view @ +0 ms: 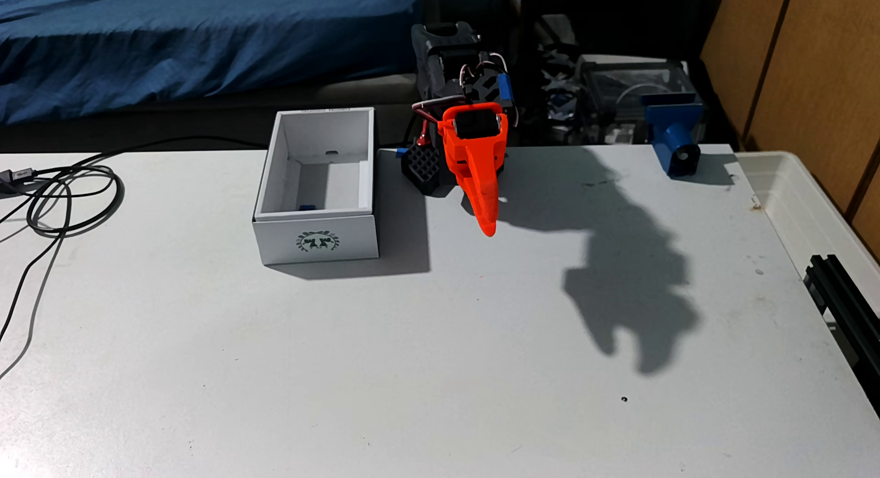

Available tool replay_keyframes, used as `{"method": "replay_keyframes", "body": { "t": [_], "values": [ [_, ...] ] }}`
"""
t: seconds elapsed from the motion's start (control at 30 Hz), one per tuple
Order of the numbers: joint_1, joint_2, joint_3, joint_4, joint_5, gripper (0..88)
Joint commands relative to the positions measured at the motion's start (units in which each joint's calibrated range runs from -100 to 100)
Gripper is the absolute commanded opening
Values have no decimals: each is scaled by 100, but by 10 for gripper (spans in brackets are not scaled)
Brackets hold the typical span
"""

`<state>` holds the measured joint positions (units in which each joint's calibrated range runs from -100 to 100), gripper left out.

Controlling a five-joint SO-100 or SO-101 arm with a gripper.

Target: Grab the blue brick and place in box

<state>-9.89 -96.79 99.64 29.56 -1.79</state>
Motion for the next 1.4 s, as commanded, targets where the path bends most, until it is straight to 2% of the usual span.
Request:
{"method": "replay_keyframes", "body": {
  "t": [0.0,0.33,0.5,0.77,1.17,1.37],
  "values": [
    [-51,-59,-26,-65,34,112],
    [-259,-50,-17,-4,34,110],
    [-289,-50,-17,4,40,8],
    [-267,26,-17,39,40,8],
    [-229,-50,-26,1943,45,9],
    [-229,-59,-35,2029,18,9]
  ]
}}
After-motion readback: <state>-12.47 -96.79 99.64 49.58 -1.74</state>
